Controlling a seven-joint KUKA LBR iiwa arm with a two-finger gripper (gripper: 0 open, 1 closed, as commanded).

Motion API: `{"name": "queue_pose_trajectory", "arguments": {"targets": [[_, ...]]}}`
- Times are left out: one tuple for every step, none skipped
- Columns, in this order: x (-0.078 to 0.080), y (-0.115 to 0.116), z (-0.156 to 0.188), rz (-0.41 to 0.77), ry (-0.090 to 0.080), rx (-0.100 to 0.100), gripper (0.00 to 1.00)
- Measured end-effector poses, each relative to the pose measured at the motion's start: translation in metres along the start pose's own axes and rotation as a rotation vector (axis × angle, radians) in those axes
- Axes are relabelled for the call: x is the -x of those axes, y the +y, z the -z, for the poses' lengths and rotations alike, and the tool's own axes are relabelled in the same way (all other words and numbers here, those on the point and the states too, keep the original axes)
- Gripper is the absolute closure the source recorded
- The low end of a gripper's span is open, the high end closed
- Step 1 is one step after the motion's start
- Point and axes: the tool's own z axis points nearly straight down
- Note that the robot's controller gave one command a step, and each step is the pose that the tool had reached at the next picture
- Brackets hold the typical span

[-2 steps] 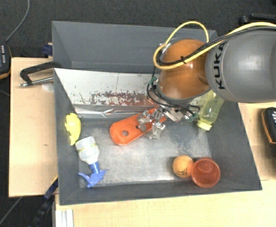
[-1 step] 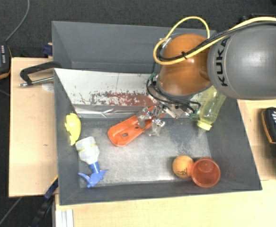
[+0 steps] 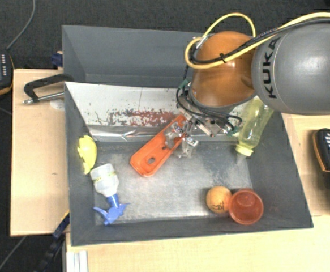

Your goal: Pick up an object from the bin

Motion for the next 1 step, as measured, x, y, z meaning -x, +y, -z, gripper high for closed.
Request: {"name": "queue_pose_trajectory", "arguments": {"targets": [[-0.0048,-0.0028,0.0603,0.034,0.002,0.002,1.0]]}}
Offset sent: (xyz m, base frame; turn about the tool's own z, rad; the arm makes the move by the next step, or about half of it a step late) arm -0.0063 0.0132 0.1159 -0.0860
